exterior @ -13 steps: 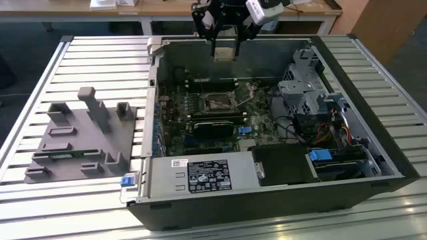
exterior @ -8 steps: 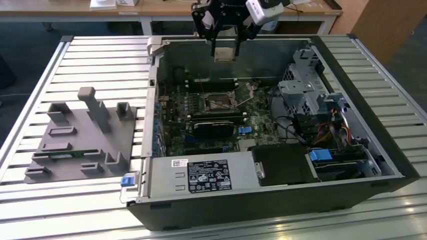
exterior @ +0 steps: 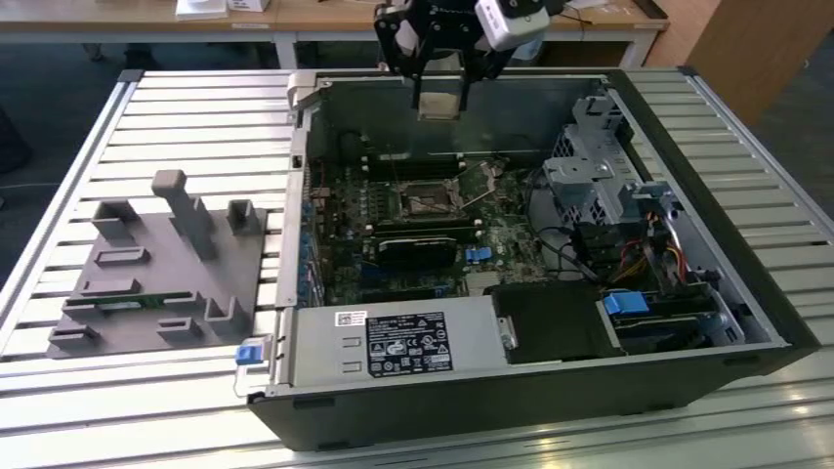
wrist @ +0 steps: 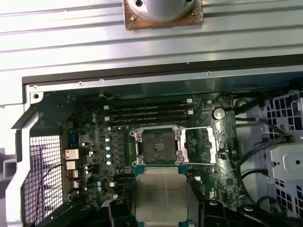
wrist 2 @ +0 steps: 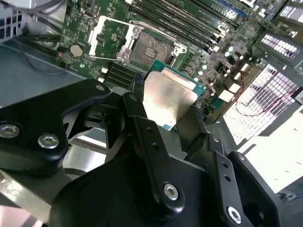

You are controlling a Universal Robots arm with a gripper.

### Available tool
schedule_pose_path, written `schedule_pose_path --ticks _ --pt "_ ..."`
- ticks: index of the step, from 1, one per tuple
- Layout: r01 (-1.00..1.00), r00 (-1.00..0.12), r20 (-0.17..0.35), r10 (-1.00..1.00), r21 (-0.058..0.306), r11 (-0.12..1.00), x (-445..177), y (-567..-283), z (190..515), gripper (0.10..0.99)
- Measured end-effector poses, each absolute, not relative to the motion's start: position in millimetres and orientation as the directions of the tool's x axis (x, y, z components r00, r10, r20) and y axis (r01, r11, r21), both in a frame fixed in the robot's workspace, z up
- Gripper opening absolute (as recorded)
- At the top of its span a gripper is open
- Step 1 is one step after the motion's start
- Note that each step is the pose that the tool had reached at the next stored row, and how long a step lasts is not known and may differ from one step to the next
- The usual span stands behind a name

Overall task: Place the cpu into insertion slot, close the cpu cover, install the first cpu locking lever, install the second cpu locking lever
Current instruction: 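Place the cpu into insertion slot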

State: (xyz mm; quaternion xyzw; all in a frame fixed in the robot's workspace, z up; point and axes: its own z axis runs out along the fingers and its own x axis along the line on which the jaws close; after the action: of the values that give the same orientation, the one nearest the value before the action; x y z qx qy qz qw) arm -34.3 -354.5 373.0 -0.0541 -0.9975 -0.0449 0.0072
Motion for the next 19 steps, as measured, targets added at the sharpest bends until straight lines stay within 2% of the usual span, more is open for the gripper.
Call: schedule_pose_path --ticks 19 --pt "0.354 -0.935 0.019 0.354 0.088 0.931 -34.3 -354.4 371.5 0.525"
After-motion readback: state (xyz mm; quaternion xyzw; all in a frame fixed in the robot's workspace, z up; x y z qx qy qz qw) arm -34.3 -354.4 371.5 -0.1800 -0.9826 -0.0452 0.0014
